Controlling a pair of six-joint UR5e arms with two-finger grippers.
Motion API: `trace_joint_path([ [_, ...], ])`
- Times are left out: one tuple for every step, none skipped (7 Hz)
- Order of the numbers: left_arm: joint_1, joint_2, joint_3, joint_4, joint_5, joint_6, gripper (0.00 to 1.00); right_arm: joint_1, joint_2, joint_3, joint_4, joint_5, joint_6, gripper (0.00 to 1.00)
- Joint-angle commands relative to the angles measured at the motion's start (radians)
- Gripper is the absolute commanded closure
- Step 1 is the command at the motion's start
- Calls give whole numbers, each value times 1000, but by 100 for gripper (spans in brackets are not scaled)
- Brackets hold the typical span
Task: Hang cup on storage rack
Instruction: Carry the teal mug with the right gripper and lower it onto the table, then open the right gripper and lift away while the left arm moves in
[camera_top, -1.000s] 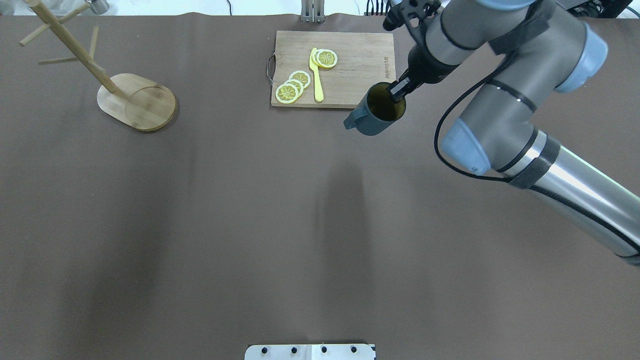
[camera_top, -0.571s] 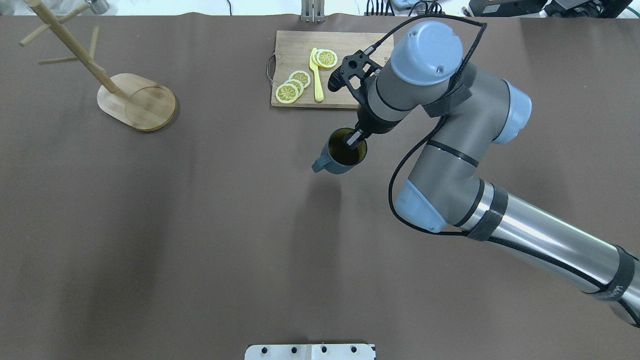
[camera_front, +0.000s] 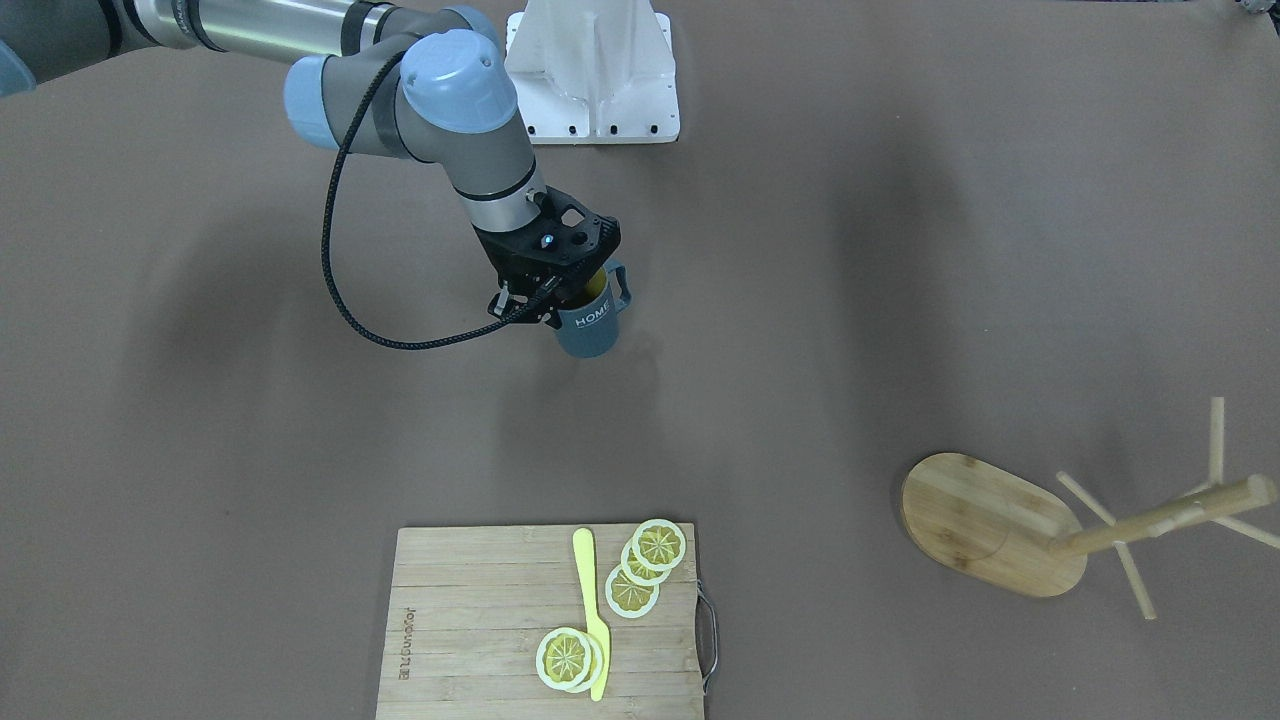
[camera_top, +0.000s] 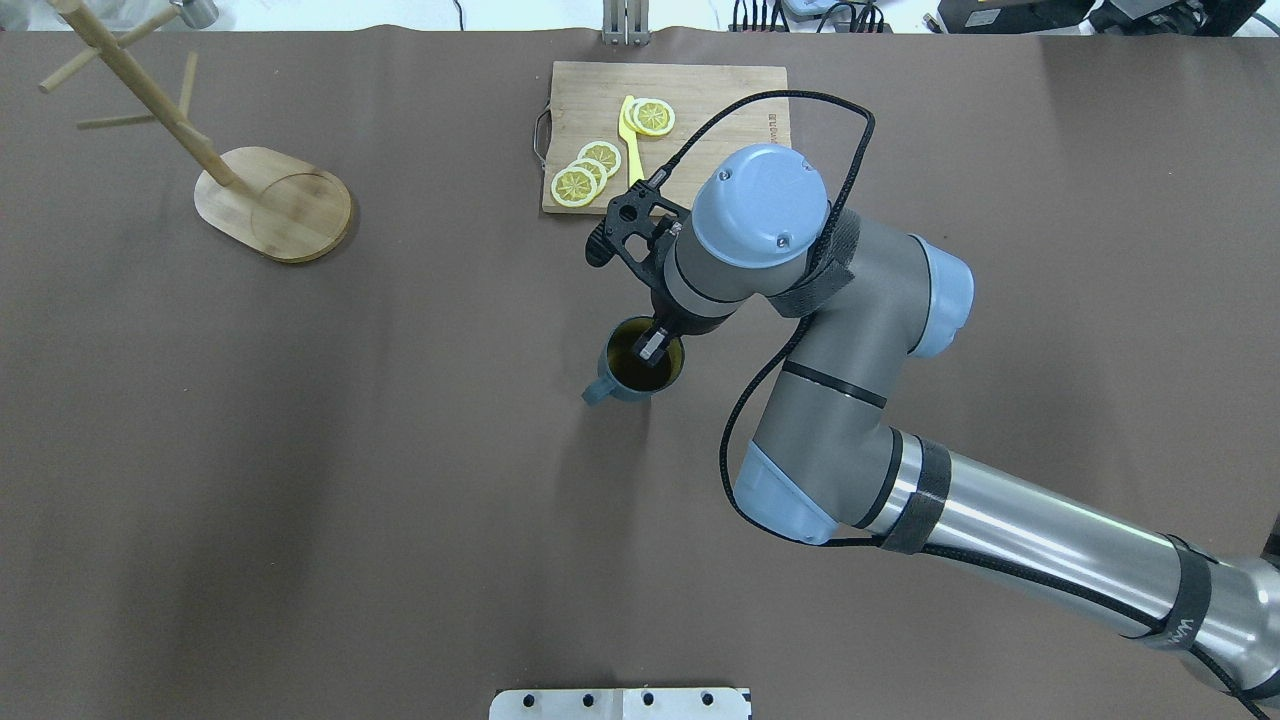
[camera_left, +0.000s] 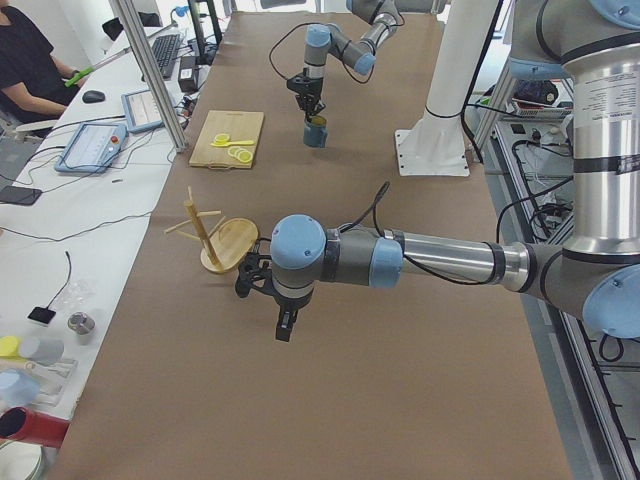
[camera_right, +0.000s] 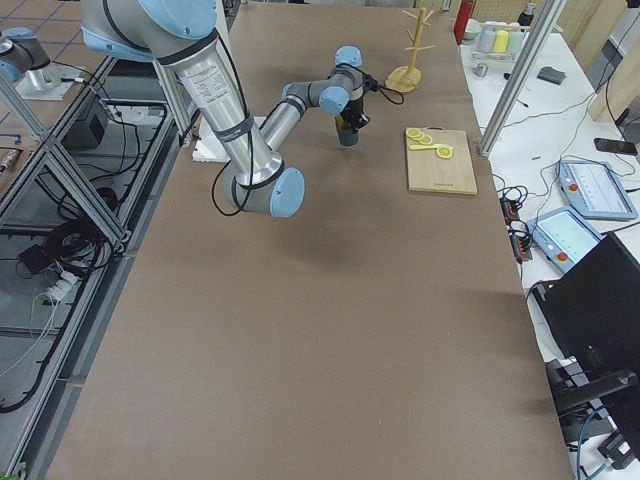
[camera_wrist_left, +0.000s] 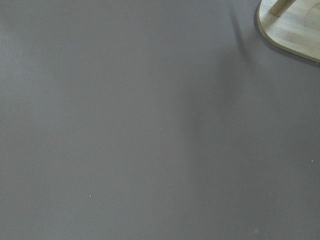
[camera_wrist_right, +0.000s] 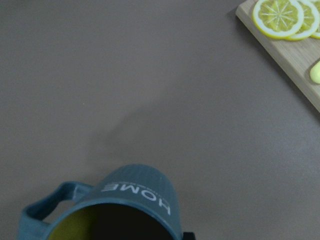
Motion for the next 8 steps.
trace_joint_path([
  [-2, 0, 0, 0, 0, 1, 2, -6, 5, -18, 64, -21, -5, 6],
  [0, 0, 0, 0, 0, -1, 2, -13, 13, -35, 97, -22, 25, 1],
  [0, 0, -3, 0, 0, -1, 2, -12, 40, -50, 97, -22, 26, 1],
  [0, 0, -13, -3, -2, -28, 2, -10, 51, -52, 100, -21, 47, 1],
  [0, 0, -51, -33, -32, -39, 2, 10, 65, -52, 97, -12, 74, 1],
  [0, 17, -93, -104, -68, -44, 2, 36, 65, -47, 92, 26, 88, 1],
  [0, 27, -177, -109, -103, -45, 2, 88, 57, -47, 89, 106, 88, 1],
  [2, 28, -301, -110, -105, -47, 2, 146, 36, -45, 85, 214, 134, 1],
])
